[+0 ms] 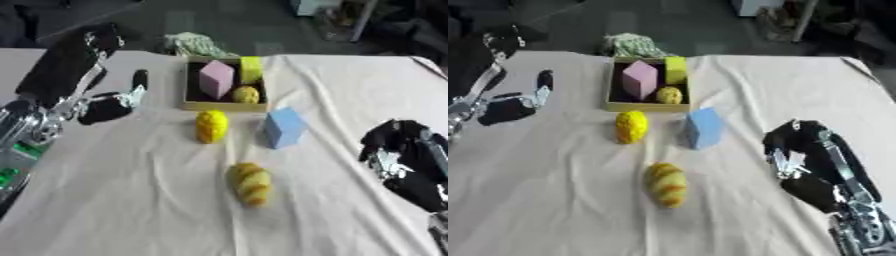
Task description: Pick up objects on the table and place them in the box.
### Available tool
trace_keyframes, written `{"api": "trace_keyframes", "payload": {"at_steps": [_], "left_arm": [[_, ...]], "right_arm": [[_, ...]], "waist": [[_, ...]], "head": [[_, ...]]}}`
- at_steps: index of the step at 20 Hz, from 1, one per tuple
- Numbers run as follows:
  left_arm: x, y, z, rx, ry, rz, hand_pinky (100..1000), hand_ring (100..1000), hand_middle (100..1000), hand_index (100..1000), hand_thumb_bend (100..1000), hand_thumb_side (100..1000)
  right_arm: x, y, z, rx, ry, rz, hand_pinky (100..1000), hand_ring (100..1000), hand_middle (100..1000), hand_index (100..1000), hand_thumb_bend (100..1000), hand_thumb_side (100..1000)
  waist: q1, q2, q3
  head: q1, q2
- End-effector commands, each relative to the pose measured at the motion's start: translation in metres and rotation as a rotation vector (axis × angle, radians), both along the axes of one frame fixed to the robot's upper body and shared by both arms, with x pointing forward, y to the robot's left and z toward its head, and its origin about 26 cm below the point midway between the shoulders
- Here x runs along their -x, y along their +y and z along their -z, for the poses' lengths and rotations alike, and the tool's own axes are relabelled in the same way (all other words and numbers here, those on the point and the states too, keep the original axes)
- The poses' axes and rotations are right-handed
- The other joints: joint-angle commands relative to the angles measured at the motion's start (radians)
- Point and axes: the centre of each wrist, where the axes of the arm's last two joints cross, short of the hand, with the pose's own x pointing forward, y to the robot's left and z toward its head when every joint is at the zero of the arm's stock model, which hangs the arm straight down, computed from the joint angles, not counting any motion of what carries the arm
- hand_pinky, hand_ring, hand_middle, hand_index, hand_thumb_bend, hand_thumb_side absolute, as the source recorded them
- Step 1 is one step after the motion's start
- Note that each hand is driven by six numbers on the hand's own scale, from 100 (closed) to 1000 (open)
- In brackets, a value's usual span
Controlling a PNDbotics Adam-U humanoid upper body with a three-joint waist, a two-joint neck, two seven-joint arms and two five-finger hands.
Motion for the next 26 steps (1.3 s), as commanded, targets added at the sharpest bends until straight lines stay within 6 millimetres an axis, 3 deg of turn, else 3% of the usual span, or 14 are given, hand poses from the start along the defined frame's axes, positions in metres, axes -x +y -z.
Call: {"api": "trace_keyframes", "payload": {"at_steps": [1,4,7,9,15,16,17,22,23,26], "left_arm": [[0.020,-0.011,-0.001,0.070,-0.031,0.098,865,799,746,870,100,475],[0.031,-0.007,0.015,0.246,0.097,0.229,854,788,737,866,100,498],[0.031,0.012,0.005,0.522,0.258,0.409,844,777,724,861,100,515],[0.031,0.019,0.002,0.617,0.316,0.475,839,770,714,856,100,532],[0.034,0.018,0.017,0.738,0.411,0.520,833,760,701,846,100,572],[0.034,0.016,0.021,0.757,0.426,0.518,829,754,693,842,100,597],[0.035,0.014,0.024,0.778,0.443,0.514,828,752,691,840,100,604],[0.036,0.012,0.029,0.804,0.464,0.507,828,752,691,840,100,604],[0.036,0.012,0.030,0.810,0.467,0.506,823,740,672,833,100,642],[0.038,0.003,0.038,0.872,0.513,0.512,822,738,667,832,100,660]], "right_arm": [[-0.003,-0.011,-0.027,0.100,-0.092,-0.018,412,318,273,563,100,322],[-0.012,-0.024,-0.051,0.188,-0.133,-0.049,425,337,302,591,100,299],[-0.024,-0.035,-0.072,0.285,-0.155,-0.068,451,377,353,638,100,288],[-0.034,-0.041,-0.082,0.365,-0.170,-0.081,488,432,427,686,100,235],[-0.063,-0.046,-0.099,0.659,-0.213,-0.148,586,582,602,812,100,199],[-0.068,-0.044,-0.100,0.714,-0.217,-0.164,650,694,716,873,100,198],[-0.073,-0.041,-0.101,0.780,-0.219,-0.183,680,745,761,898,100,200],[-0.089,-0.041,-0.099,0.896,-0.226,-0.217,680,745,761,898,100,200],[-0.089,-0.040,-0.099,0.904,-0.230,-0.220,821,935,911,987,100,216],[-0.098,-0.031,-0.100,0.988,-0.243,-0.263,859,981,951,1000,100,375]], "waist": [[0.004,-0.011,0.009],[0.012,-0.014,0.024],[0.017,-0.016,0.044],[0.021,-0.018,0.054],[0.025,-0.022,0.077],[0.025,-0.022,0.082],[0.026,-0.022,0.086],[0.028,-0.022,0.090],[0.028,-0.022,0.092],[0.031,-0.023,0.121]], "head": [[-0.017,-0.007],[-0.034,-0.010],[-0.055,-0.012],[-0.068,-0.012],[-0.097,-0.012],[-0.104,-0.012],[-0.111,-0.013],[-0.118,-0.013],[-0.127,-0.012],[-0.166,-0.011]]}}
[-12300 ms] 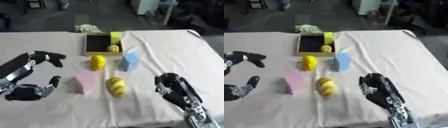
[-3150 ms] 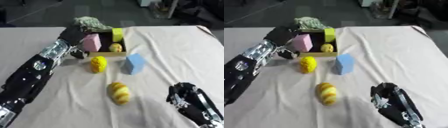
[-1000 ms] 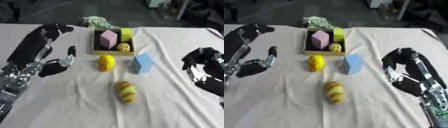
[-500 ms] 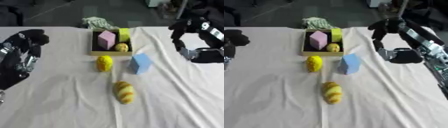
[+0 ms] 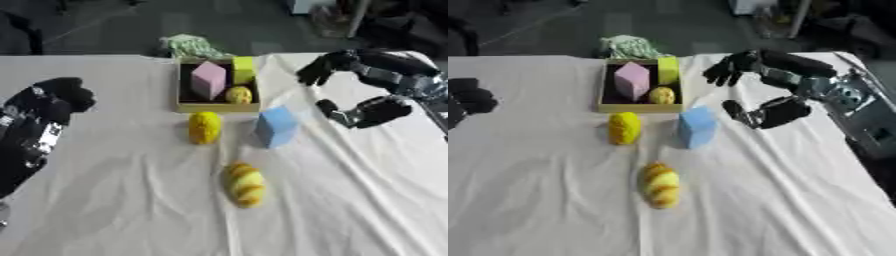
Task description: Pick up objects on the table and place them in the box.
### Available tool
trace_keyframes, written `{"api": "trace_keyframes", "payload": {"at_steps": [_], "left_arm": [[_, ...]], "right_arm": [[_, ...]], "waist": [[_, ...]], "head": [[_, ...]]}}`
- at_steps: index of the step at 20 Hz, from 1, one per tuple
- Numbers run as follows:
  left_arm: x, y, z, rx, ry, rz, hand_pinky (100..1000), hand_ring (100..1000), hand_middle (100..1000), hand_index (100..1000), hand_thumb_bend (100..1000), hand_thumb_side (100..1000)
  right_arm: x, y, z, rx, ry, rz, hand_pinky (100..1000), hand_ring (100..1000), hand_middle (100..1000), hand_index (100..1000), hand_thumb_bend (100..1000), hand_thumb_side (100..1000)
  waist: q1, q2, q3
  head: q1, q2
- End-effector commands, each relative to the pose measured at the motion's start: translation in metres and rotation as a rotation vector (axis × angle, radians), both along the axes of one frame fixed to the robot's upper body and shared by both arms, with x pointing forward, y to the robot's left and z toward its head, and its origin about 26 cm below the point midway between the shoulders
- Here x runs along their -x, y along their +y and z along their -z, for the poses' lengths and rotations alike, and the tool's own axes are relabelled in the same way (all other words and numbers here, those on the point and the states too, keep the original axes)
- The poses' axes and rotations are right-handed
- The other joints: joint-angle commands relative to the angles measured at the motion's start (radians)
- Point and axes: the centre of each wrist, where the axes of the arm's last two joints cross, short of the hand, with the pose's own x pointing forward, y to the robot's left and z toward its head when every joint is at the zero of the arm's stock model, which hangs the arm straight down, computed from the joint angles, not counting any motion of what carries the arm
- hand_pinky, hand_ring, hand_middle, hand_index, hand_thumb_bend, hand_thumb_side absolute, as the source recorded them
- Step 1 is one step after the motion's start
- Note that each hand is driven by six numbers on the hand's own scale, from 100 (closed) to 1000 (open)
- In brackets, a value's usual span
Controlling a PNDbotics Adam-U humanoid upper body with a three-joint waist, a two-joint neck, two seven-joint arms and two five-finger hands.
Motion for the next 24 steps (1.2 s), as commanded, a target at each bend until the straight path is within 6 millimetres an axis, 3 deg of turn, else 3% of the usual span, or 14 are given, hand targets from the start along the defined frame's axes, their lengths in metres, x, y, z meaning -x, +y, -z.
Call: {"api": "trace_keyframes", "payload": {"at_steps": [1,9,13,19,20,24], "left_arm": [[0.003,-0.007,-0.002,0.035,0.020,0.010,822,737,667,832,100,662],[0.004,-0.017,0.006,0.060,0.073,0.011,821,734,659,831,100,688],[0.005,-0.018,0.008,0.061,0.081,0.007,822,732,652,831,100,697],[0.005,-0.018,0.009,0.060,0.085,0.004,822,733,652,831,100,698],[0.005,-0.019,0.010,0.060,0.090,0.006,823,733,650,833,100,710],[0.006,-0.022,0.011,0.056,0.099,0.013,824,733,649,833,100,710]], "right_arm": [[-0.009,0.005,-0.008,0.104,-0.021,-0.019,863,986,955,1000,100,389],[-0.036,0.003,-0.002,0.274,0.004,-0.010,909,1000,996,1000,100,411],[-0.039,-0.001,0.000,0.370,0.013,0.003,924,1000,1000,1000,192,436],[-0.039,0.001,-0.005,0.497,-0.010,0.008,925,1000,1000,1000,202,435],[-0.039,0.001,-0.004,0.520,-0.008,0.010,934,1000,1000,1000,328,390],[-0.042,0.004,-0.001,0.593,0.002,0.023,935,1000,1000,1000,355,386]], "waist": [[0.004,-0.019,0.003],[0.014,-0.021,0.022],[0.014,-0.021,0.023],[0.015,-0.022,0.022],[0.017,-0.022,0.023],[0.024,-0.023,0.027]], "head": [[-0.028,-0.010],[-0.058,-0.006],[-0.066,-0.002],[-0.065,-0.001],[-0.069,0.000],[-0.080,0.005]]}}
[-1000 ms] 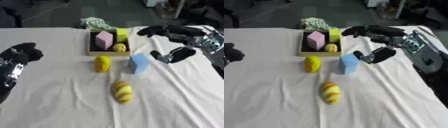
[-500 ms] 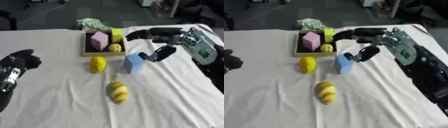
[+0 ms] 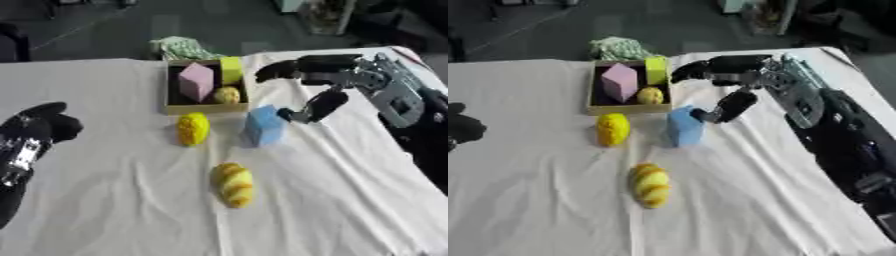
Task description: Pick up objects on the table and place them in the box.
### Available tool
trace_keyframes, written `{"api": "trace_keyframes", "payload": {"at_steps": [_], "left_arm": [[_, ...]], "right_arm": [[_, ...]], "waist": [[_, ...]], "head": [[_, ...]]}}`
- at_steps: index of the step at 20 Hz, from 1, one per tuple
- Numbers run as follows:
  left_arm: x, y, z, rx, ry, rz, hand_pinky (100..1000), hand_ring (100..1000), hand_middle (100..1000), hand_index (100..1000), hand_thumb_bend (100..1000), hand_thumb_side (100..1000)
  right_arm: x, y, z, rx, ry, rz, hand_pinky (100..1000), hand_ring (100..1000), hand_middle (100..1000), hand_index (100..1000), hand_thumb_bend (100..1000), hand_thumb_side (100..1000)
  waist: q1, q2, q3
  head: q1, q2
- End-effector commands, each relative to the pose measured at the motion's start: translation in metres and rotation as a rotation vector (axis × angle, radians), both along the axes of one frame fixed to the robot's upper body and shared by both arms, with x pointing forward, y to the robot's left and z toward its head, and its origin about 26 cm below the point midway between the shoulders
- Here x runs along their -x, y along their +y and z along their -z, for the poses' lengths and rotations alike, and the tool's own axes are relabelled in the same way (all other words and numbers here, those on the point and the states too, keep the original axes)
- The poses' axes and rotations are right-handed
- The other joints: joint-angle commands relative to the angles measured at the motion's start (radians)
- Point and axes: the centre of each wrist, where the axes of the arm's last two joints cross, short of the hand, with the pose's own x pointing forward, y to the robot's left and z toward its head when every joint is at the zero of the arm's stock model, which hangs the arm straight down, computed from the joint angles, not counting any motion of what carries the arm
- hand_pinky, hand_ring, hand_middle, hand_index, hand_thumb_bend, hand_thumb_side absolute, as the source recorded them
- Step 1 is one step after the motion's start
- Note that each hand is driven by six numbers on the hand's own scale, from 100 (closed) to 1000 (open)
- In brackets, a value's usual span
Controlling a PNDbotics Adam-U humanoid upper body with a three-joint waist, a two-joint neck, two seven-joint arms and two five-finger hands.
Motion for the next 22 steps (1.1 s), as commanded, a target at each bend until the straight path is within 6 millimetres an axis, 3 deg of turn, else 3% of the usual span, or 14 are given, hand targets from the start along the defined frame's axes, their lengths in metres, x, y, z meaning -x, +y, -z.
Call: {"api": "trace_keyframes", "payload": {"at_steps": [1,22], "left_arm": [[0.002,-0.002,-0.006,-0.007,-0.019,0.011,824,733,649,834,100,710],[0.003,-0.006,-0.003,-0.008,-0.007,0.025,824,734,649,835,100,722]], "right_arm": [[-0.003,-0.001,-0.012,0.261,0.022,-0.150,935,1000,1000,1000,357,387],[-0.019,0.010,0.035,0.382,-0.019,-0.090,926,1000,969,1000,353,405]], "waist": [[0.005,-0.018,0.003],[0.010,-0.017,0.016]], "head": [[-0.011,0.004],[-0.028,0.006]]}}
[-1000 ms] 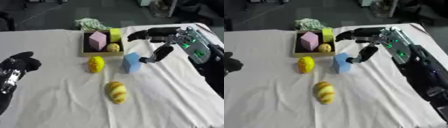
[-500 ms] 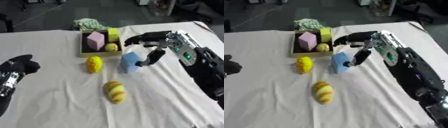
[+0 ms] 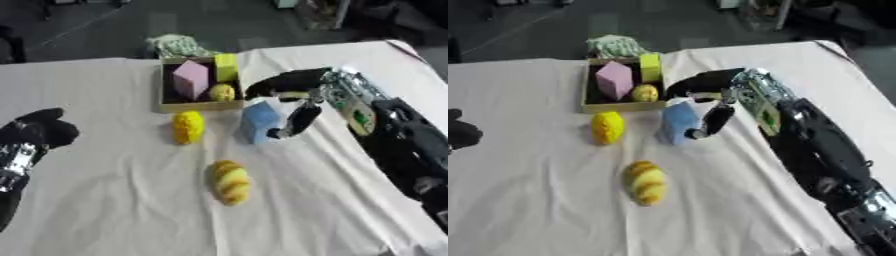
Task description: Pick up objects on the table and place them in the box.
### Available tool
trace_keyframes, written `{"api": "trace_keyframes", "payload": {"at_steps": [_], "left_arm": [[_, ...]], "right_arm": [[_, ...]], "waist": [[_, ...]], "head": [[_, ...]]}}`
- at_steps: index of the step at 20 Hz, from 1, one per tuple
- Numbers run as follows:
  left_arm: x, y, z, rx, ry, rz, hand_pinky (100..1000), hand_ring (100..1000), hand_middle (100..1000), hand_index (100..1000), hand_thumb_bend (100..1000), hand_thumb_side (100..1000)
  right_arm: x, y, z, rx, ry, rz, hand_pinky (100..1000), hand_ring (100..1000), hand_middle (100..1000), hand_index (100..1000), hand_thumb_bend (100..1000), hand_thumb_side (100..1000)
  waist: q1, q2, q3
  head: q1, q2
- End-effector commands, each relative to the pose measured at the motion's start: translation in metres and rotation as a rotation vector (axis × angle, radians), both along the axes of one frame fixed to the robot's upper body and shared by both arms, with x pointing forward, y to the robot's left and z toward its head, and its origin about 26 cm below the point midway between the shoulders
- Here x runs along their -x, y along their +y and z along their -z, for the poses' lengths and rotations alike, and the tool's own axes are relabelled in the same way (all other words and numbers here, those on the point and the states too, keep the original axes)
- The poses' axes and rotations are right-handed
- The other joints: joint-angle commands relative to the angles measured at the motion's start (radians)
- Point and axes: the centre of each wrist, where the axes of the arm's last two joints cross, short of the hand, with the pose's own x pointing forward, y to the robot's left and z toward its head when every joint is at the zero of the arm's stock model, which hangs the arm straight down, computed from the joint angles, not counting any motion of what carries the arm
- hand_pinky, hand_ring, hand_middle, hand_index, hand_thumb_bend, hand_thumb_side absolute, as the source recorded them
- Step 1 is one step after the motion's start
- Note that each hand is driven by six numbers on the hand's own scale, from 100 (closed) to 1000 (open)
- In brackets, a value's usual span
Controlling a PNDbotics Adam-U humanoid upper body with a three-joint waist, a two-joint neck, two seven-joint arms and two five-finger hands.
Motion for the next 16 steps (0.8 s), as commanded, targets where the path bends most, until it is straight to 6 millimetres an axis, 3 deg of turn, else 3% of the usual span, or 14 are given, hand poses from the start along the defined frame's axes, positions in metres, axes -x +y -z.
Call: {"api": "trace_keyframes", "payload": {"at_steps": [1,6,16], "left_arm": [[0.0018,-0.0013,-0.0060,-0.004,-0.023,0.011,823,734,649,835,100,723],[0.0020,-0.0023,-0.0054,-0.005,-0.019,0.012,821,735,649,835,100,726],[0.0024,-0.0026,-0.0043,-0.003,-0.011,0.007,822,735,648,835,100,729]], "right_arm": [[-0.0030,-0.0016,-0.0067,0.179,0.039,-0.112,925,1000,965,1000,349,403],[-0.0056,-0.0003,0.0009,0.192,0.012,-0.113,912,994,870,995,326,389],[-0.0069,-0.0053,-0.0034,0.072,-0.098,-0.123,847,834,593,867,203,360]], "waist": [[0.001,-0.017,0.002],[0.003,-0.016,0.003],[-0.001,-0.019,0.007]], "head": [[-0.004,-0.002],[-0.004,-0.004],[-0.001,-0.004]]}}
